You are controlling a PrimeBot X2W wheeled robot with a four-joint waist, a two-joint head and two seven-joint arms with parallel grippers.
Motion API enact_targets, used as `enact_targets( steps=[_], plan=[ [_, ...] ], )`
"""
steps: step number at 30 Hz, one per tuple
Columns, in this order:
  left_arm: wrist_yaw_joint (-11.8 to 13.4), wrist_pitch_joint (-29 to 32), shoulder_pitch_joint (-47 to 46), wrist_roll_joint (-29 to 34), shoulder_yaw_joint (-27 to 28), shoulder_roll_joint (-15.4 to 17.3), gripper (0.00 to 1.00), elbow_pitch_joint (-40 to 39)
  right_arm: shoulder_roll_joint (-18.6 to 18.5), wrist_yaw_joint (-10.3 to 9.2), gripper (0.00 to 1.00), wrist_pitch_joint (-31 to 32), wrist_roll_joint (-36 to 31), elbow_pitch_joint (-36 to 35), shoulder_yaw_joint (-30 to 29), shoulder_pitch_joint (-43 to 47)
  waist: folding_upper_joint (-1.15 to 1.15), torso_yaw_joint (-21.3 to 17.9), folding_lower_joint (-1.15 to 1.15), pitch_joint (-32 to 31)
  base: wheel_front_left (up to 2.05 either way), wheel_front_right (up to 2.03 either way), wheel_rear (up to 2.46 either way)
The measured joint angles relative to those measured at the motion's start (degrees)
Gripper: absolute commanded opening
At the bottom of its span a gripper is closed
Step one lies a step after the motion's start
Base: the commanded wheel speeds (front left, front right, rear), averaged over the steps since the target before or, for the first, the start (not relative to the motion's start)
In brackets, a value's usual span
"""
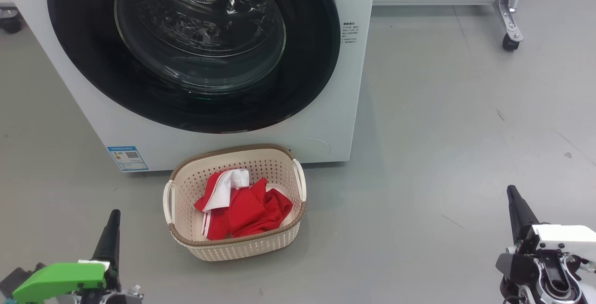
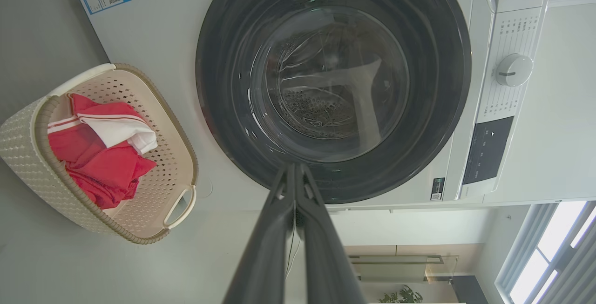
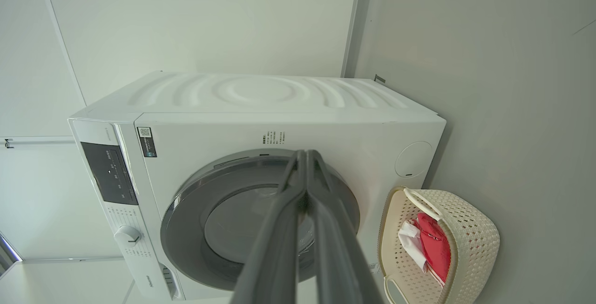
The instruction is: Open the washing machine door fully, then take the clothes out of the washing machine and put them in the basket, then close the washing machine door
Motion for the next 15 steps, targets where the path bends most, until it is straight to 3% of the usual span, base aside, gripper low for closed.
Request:
enact_targets(
  steps=[15],
  plan=[
    [-0.4, 0.3, 0.0, 0.0, 0.1, 0.0, 0.0, 0.4, 0.0, 0.01, 0.0, 0.0, 0.0, 0.2, -0.1, 0.0, 0.0, 0.0, 0.0, 0.0, 0.0, 0.0, 0.0]
  ],
)
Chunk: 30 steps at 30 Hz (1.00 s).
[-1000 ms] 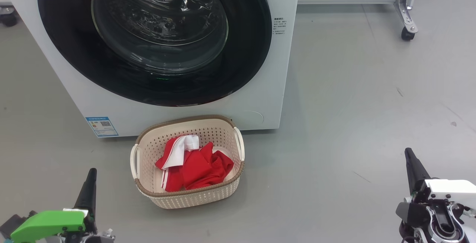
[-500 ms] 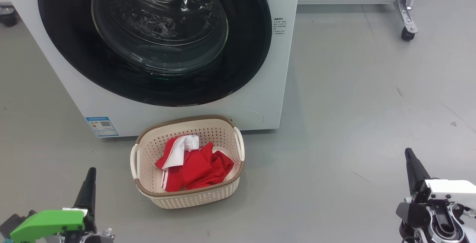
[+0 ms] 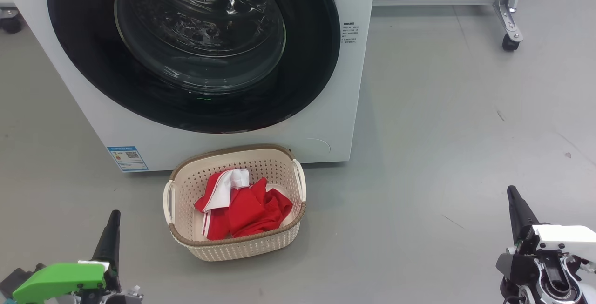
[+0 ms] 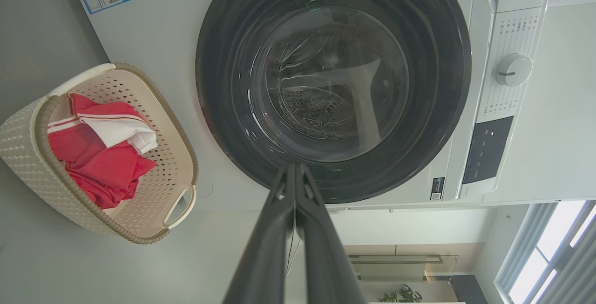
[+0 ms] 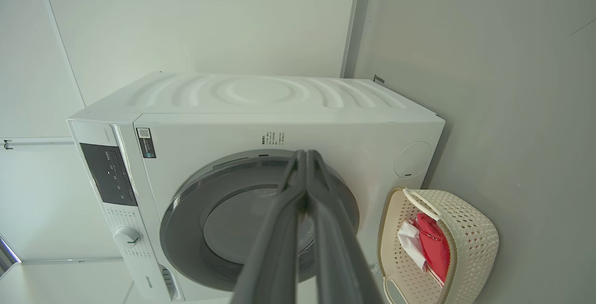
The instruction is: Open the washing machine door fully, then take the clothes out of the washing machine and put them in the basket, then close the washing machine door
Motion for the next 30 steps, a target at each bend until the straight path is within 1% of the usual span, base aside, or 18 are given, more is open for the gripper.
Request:
enact_targets(
  steps=[30],
  plan=[
    [0.0, 0.2, -0.3, 0.0, 0.2, 0.0, 0.0, 0.5, 0.0, 0.29, 0.0, 0.0, 0.0, 0.3, -0.2, 0.0, 0.0, 0.0, 0.0, 0.0, 0.0, 0.0, 0.0]
  ],
)
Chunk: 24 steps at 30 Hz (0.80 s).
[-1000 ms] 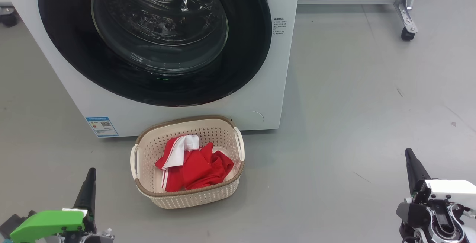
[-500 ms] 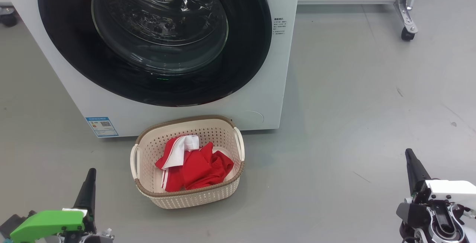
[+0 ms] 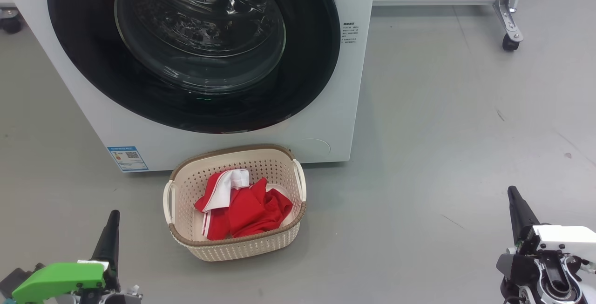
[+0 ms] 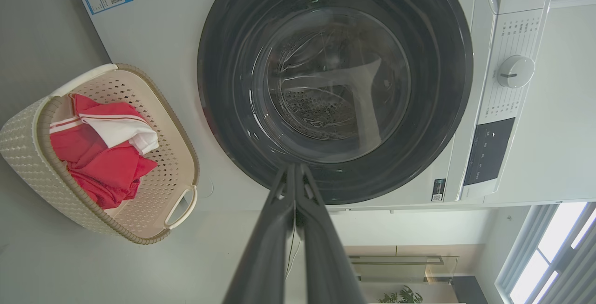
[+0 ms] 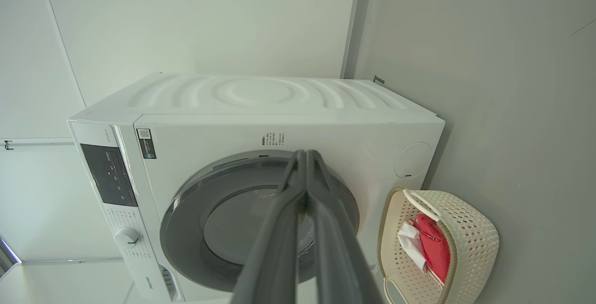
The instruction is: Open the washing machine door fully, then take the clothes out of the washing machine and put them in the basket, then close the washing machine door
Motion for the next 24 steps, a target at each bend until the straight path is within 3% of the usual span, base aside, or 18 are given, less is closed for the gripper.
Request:
enact_targets(
  steps=[24],
  plan=[
    [0.0, 0.1, -0.3, 0.0, 0.1, 0.0, 0.0, 0.2, 0.0, 0.0, 0.0, 0.2, 0.0, 0.2, -0.1, 0.0, 0.0, 0.0, 0.0, 0.0, 0.0, 0.0, 0.0]
  ],
)
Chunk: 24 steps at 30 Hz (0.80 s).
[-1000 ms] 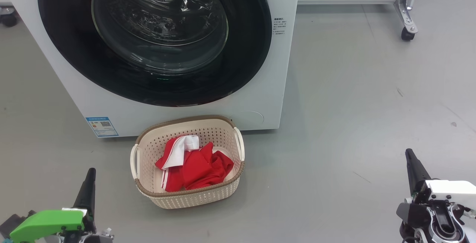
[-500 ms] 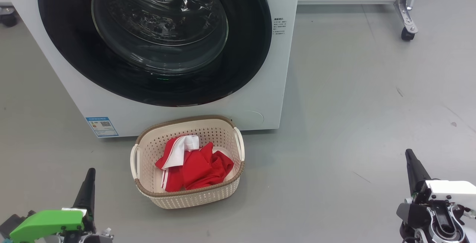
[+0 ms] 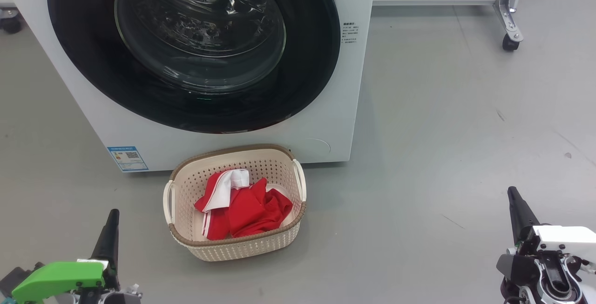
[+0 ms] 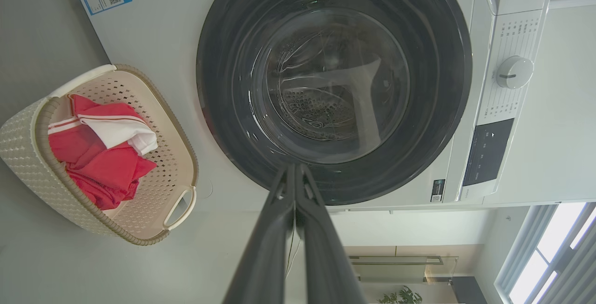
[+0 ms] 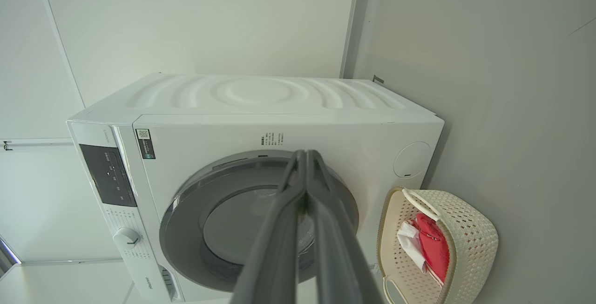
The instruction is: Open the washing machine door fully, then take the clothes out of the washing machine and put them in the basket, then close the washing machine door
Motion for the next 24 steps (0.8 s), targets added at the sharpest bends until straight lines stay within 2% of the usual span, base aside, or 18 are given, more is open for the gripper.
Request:
enact_targets(
  steps=[24],
  plan=[
    [0.0, 0.2, 0.0, 0.0, 0.1, 0.0, 0.0, 0.0, 0.1, 0.0, 0.0, 0.0, 0.0, 0.0, -0.2, 0.0, 0.0, 0.0, 0.0, 0.0, 0.0, 0.0, 0.0]
  ],
)
